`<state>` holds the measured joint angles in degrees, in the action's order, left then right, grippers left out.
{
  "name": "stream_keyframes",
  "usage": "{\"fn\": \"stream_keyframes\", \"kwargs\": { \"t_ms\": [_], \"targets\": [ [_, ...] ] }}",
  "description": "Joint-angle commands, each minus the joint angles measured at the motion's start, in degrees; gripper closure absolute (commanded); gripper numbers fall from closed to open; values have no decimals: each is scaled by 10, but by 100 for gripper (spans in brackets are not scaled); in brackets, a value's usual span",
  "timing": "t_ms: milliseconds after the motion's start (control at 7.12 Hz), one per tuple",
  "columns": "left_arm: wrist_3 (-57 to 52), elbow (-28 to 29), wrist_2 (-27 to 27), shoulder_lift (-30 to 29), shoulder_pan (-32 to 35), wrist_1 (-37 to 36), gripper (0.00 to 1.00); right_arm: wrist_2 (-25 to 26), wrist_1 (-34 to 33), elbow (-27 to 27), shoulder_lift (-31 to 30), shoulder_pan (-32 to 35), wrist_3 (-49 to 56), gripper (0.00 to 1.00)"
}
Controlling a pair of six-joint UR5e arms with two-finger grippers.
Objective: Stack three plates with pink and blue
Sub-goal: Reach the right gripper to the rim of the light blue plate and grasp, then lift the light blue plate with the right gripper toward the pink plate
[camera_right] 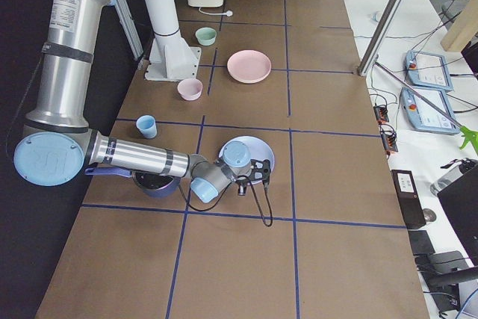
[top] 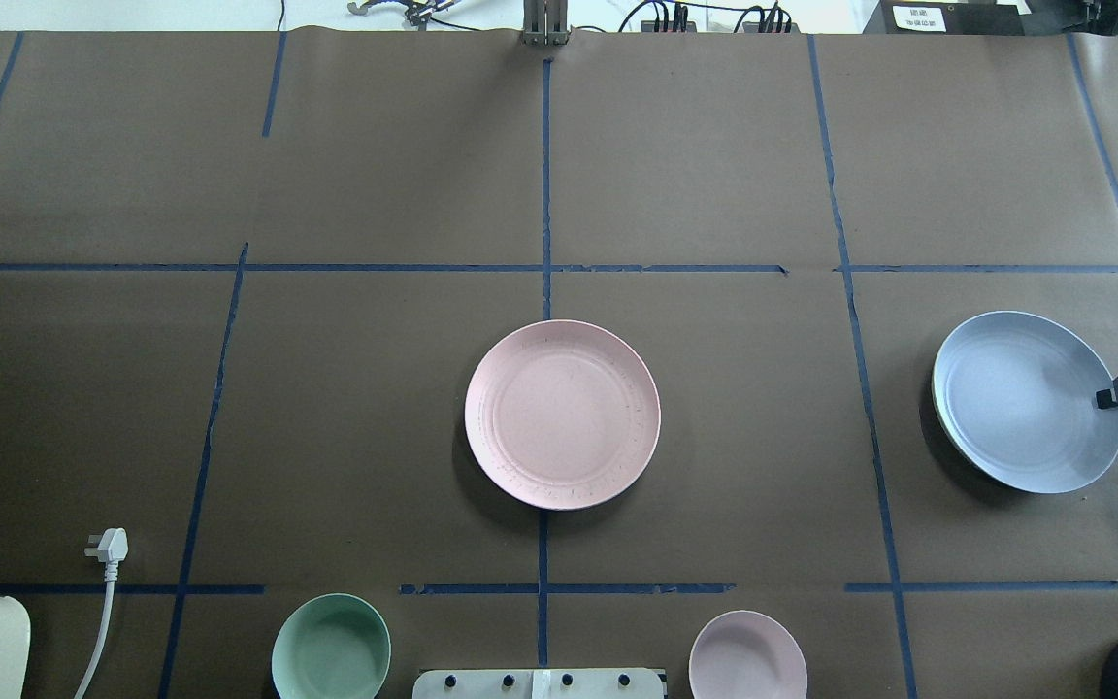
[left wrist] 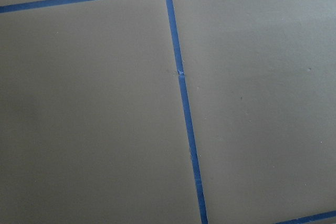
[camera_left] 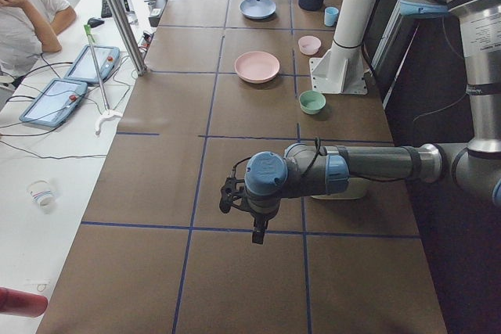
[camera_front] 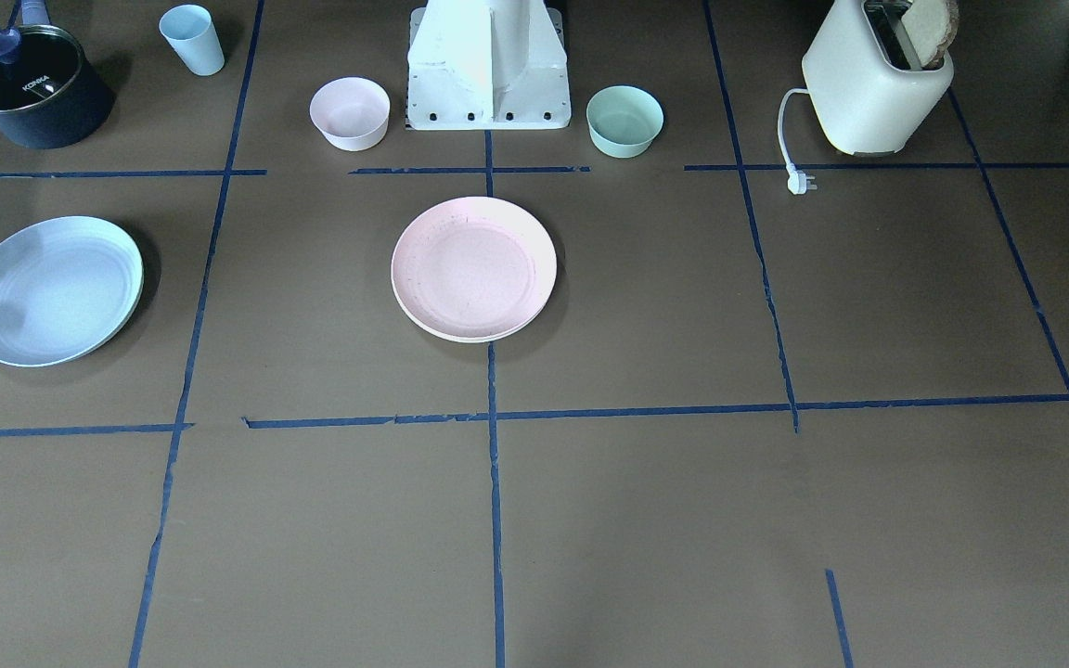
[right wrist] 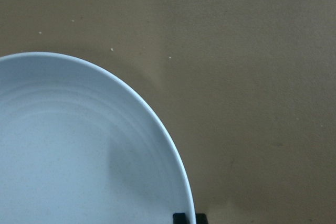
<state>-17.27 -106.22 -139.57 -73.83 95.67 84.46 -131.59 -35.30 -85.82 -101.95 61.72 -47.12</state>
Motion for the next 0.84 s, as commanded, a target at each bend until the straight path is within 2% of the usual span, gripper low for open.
{"fn": "stream_keyframes", "kwargs": {
  "t_ms": [0,140,421,561,702],
  "targets": [
    [2,0,0,0,0,0,0,-38,-13,-63,5,0,-63,100],
    [3,0,0,-1,0,0,0,-58,-58,-111,34,1,-120,100],
    [3,0,-1,-1,0,0,0,-50,-195,-201,100,-26,-186,100],
    [7,0,-1,-2,0,0,0,-22,-211,-212,148,-68,-269,100],
    [7,0,-1,-2,0,0,0,32,-213,-212,199,-138,-351,100]
  ]
}}
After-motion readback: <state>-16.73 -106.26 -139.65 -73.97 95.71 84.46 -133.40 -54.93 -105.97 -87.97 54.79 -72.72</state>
